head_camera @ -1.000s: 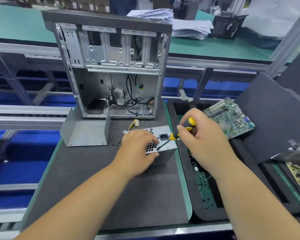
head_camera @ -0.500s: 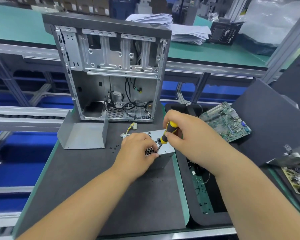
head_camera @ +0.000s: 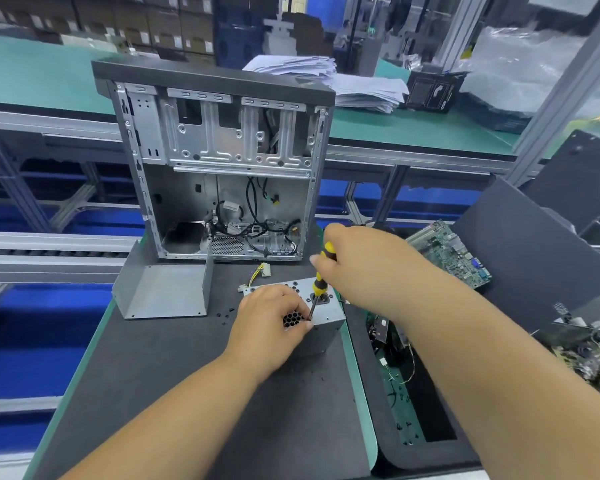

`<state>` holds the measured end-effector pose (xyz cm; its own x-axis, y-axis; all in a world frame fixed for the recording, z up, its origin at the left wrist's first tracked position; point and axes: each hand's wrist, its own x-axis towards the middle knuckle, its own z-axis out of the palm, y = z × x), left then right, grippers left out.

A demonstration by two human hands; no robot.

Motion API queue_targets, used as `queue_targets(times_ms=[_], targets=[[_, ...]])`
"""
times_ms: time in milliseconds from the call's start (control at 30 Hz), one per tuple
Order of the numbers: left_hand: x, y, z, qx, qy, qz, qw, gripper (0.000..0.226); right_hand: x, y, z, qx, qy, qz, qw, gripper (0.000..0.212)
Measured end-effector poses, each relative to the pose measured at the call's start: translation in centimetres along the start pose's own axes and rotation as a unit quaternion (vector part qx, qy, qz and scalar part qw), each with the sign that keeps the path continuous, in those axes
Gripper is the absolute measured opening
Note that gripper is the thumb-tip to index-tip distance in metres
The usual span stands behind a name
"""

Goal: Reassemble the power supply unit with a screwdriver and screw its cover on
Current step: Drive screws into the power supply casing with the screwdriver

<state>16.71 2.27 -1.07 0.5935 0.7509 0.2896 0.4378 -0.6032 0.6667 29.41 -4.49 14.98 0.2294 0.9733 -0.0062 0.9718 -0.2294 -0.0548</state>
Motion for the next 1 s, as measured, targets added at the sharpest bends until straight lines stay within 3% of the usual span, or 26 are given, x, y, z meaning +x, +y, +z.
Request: queue_targets(times_ms=[67,167,300,367,467,567,633,700,867,933,1000], targets=[[0.1,-0.1,-0.1,-0.001,-0.007,-0.003,1.0,0.019,-0.6,0.1,-0.7,0.086,-0.027,-0.071,0.993,0.009],[0.3,-0.1,-0.2,0.003,-0.012,-0.005,1.0,0.02,-0.5,0.1,-0.8,0.024,0.006,-0.108,0.994,0.007],[0.3,-0.1,-0.2,0.002,-0.01,-0.008,1.0,0.011,0.6,0.1,-0.7,-0.158,0.012,0.058,0.986,0.042],[0.3,-0.2,-0.2,0.001,-0.01,-0.007,1.0,0.011,1.1,-0.1,-0.5,-0.197,0.0,0.118,0.973,0.046],[0.4,-0.2,-0.2,-0.003,-0.011,-0.009,1.0,0.016,1.0,-0.2,-0.3,-0.134,-0.003,0.072,0.988,0.041],[0.4,-0.2,-0.2,-0.014,-0.01,-0.014,1.0,0.02,-0.1,0.0,-0.9,0.05,-0.053,-0.058,0.996,0.02],[0.4,-0.3,-0.2,-0.016,-0.008,-0.014,1.0,0.018,-0.4,-0.1,-1.0,0.034,-0.052,-0.11,0.992,0.014],[0.4,-0.2,-0.1,-0.012,-0.01,-0.012,1.0,0.017,-0.4,-0.6,-0.4,-0.053,-0.009,-0.095,0.994,0.023],[0.2,-0.1,0.0,-0.005,-0.01,-0.012,1.0,0.024,0.2,-1.2,0.6,-0.175,0.054,0.08,0.98,0.049],[0.3,0.0,-0.2,-0.007,-0.012,-0.017,1.0,0.024,0.3,-0.6,0.5,-0.162,0.045,0.061,0.984,0.049],[0.4,0.0,-0.3,-0.011,-0.016,-0.018,1.0,0.023,0.0,-0.1,0.0,-0.044,-0.006,0.003,0.999,0.033]])
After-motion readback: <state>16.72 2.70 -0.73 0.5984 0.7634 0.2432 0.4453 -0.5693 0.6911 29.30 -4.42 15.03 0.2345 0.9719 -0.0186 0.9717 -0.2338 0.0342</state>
